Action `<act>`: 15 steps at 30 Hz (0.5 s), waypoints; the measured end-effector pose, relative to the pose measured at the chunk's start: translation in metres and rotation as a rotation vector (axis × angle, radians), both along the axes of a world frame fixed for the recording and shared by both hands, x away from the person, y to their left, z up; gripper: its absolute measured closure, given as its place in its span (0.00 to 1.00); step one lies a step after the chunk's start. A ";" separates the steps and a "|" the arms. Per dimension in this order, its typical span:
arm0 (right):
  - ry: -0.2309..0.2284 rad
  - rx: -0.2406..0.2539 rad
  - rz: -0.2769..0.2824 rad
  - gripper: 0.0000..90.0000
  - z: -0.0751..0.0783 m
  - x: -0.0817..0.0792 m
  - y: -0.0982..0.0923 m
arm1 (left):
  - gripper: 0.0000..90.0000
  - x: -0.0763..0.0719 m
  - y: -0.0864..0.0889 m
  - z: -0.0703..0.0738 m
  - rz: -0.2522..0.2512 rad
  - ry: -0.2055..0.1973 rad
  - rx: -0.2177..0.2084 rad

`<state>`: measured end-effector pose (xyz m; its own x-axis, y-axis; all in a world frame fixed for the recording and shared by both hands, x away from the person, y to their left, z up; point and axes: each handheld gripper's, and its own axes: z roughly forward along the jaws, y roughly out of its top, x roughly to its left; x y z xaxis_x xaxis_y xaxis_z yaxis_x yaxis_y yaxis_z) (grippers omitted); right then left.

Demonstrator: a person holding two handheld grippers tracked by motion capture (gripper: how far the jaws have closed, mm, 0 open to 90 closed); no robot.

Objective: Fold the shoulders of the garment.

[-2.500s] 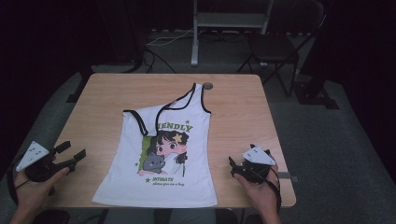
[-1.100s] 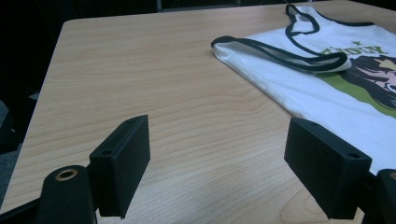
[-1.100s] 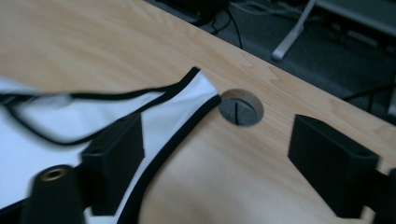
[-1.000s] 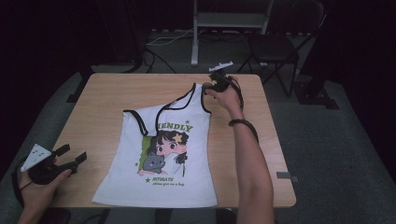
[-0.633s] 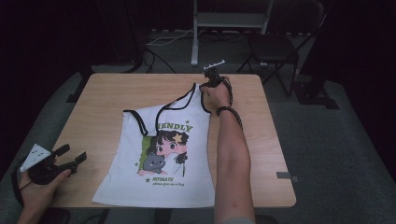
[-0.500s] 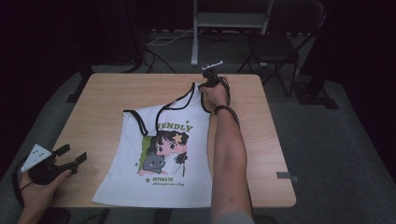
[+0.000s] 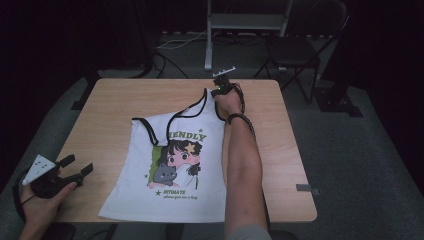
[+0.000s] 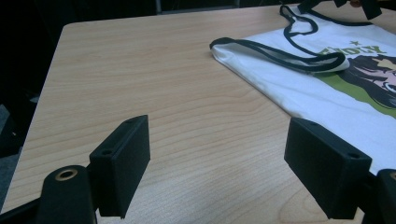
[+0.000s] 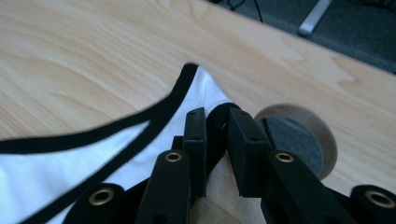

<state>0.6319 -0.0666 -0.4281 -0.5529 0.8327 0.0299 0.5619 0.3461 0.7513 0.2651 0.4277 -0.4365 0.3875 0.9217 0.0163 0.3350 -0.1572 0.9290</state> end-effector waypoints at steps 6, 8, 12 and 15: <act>-0.031 0.044 0.017 0.87 0.013 -0.009 -0.001 | 0.25 0.000 -0.001 0.000 0.000 -0.001 0.002; -0.049 0.055 0.030 0.87 0.017 -0.015 0.000 | 0.25 0.000 -0.001 0.000 0.000 -0.002 0.004; -0.083 0.046 0.059 0.87 0.023 -0.028 0.002 | 0.25 -0.001 -0.002 0.000 -0.001 -0.001 0.000; -0.099 0.043 0.080 0.87 0.025 -0.039 0.004 | 0.25 -0.001 -0.002 0.000 0.002 -0.001 0.004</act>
